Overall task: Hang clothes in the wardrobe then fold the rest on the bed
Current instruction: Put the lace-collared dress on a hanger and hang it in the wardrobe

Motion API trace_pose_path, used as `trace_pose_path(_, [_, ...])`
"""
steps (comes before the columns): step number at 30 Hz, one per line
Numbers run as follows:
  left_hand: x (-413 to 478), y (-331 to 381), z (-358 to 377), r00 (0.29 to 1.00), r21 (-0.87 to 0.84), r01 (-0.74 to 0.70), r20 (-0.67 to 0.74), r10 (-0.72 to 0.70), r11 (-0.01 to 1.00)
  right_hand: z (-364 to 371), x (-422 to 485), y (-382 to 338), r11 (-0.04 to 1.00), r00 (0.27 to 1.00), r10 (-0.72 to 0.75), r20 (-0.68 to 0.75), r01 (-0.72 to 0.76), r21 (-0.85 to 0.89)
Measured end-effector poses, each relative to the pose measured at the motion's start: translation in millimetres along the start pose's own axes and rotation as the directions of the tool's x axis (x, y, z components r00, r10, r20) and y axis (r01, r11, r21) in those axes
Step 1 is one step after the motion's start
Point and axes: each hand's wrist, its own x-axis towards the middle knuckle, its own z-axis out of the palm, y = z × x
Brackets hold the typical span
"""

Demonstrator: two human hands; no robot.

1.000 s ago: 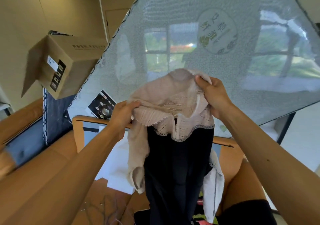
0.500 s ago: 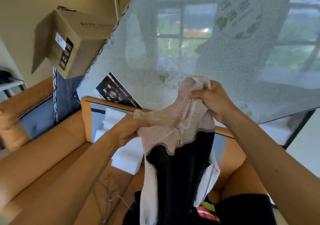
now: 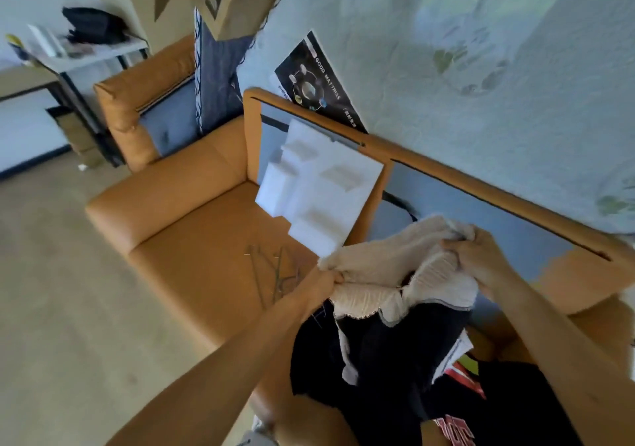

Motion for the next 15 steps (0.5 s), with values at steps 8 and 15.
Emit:
trace_pose_path(8, [66.6,-88.7,-25.2,0.965,0.012,0.207,0.161,-0.207,0.978,102.5,70.0,97.6,0.867,0.963,0.268,0.014,-0.235,-0.44])
trace_pose_path(15, [116.7,-170.0,-42.6,0.91,0.057,0.249,0.327,-0.253,0.967,222.1,119.0,145.3,0.508,0.872,0.489,0.02,-0.266,-0.819])
